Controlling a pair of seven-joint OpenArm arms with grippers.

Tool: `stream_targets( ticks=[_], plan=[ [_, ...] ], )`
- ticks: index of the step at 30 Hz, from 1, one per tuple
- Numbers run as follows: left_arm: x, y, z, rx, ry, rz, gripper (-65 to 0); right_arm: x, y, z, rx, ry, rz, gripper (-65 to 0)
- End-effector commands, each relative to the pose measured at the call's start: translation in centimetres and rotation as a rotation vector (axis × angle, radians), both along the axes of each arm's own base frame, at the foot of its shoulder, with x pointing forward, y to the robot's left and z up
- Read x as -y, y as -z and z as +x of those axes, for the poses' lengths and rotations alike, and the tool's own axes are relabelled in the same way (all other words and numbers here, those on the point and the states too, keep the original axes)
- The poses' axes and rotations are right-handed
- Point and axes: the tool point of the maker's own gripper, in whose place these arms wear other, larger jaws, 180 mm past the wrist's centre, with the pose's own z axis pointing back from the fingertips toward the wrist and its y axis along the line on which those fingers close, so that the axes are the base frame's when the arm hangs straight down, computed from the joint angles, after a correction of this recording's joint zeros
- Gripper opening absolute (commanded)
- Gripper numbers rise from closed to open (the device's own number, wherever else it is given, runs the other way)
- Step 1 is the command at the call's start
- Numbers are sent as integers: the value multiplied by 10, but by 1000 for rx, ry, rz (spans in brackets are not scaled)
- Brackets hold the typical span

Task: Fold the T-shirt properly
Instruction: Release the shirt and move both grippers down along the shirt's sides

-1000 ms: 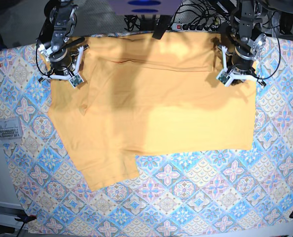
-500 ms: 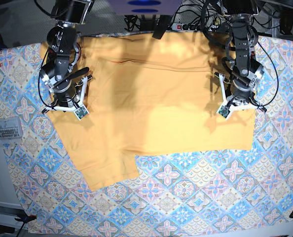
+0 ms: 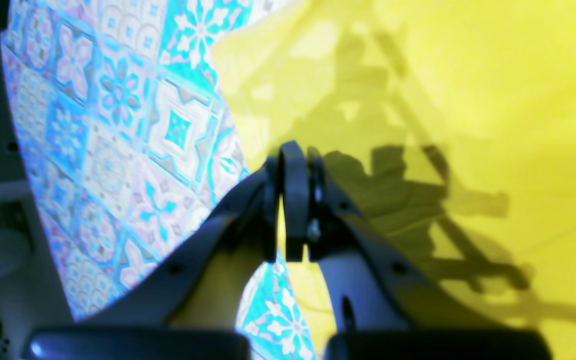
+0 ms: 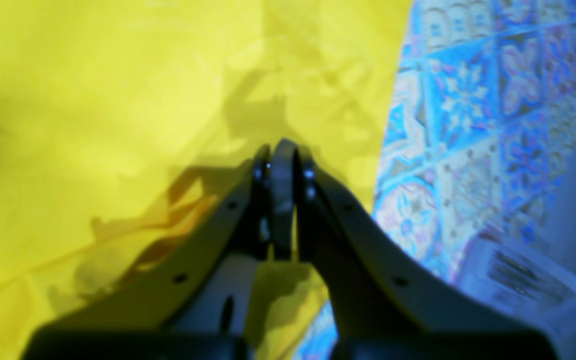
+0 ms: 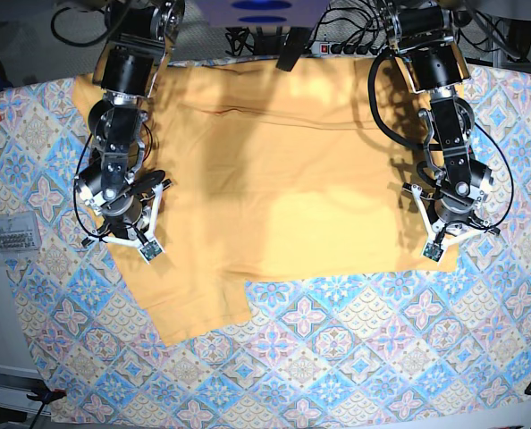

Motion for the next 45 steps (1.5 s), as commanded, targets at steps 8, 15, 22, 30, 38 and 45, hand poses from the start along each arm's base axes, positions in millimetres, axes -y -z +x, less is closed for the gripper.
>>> stream_targets(
  ticks=[8, 15, 22, 30, 38, 45],
  plan=[
    [-27, -12, 35, 40, -77, -31, -650, -3, -13, 32, 44, 3, 32, -650],
    [-37, -4, 49, 13, -121, -82, -650, -4, -12, 36, 39, 1, 36, -650],
    [-45, 11, 50, -7, -191, -177, -541, -3, -12, 36, 38, 1, 35, -650],
    [-49, 16, 46, 13, -243, -255, -447, -3, -9, 33, 33, 1, 35, -650],
    [-70, -2, 51, 84, -265, -306, -389, -3, -3, 24, 17, 2, 31, -650],
    [-81, -21, 59, 186, -293, -423, -344, 0, -4, 19, 22, 6, 25, -650]
  ],
)
